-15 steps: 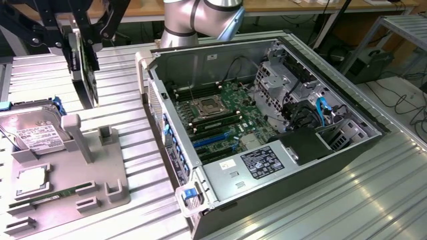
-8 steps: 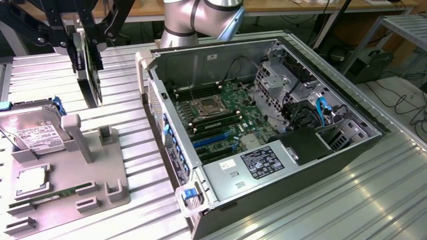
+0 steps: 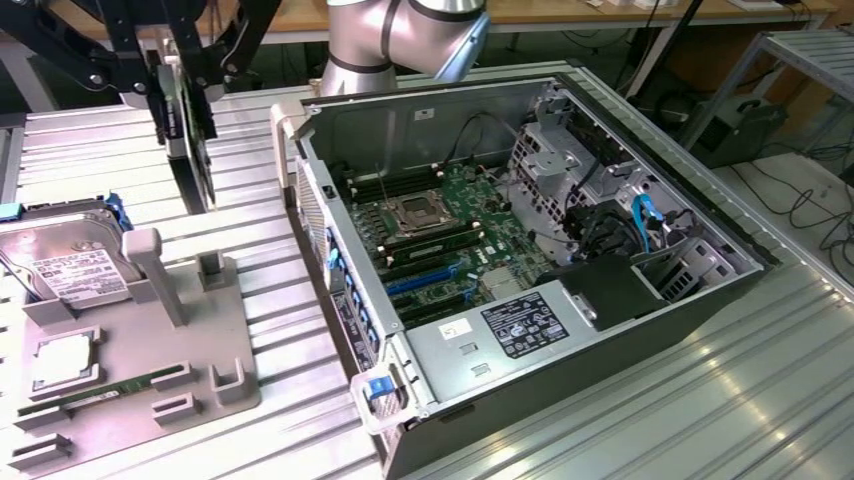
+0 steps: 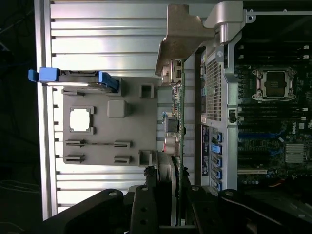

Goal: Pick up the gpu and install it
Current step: 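Pick up the gpu and move the gpu toward the slot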

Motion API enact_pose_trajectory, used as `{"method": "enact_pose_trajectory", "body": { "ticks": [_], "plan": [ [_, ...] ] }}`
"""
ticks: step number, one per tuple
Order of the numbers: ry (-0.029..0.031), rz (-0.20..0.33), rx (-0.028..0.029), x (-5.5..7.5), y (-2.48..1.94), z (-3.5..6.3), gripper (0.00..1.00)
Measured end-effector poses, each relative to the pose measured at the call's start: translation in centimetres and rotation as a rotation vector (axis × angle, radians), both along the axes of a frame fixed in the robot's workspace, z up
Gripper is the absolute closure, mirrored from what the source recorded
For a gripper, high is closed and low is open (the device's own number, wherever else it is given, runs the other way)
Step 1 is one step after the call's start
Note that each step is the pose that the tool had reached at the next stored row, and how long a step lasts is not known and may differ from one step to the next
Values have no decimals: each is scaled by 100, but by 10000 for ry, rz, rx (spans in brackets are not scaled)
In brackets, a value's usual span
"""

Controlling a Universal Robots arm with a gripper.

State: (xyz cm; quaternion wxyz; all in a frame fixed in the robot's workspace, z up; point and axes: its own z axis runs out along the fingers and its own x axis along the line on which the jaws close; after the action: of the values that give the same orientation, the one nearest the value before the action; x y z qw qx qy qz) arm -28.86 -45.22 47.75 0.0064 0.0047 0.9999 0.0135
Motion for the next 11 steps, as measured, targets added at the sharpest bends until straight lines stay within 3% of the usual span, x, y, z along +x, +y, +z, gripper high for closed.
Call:
{"method": "enact_pose_trajectory", "body": {
  "ticks": [11],
  "plan": [
    [0,1,0,98,0,0,72]
  ]
}}
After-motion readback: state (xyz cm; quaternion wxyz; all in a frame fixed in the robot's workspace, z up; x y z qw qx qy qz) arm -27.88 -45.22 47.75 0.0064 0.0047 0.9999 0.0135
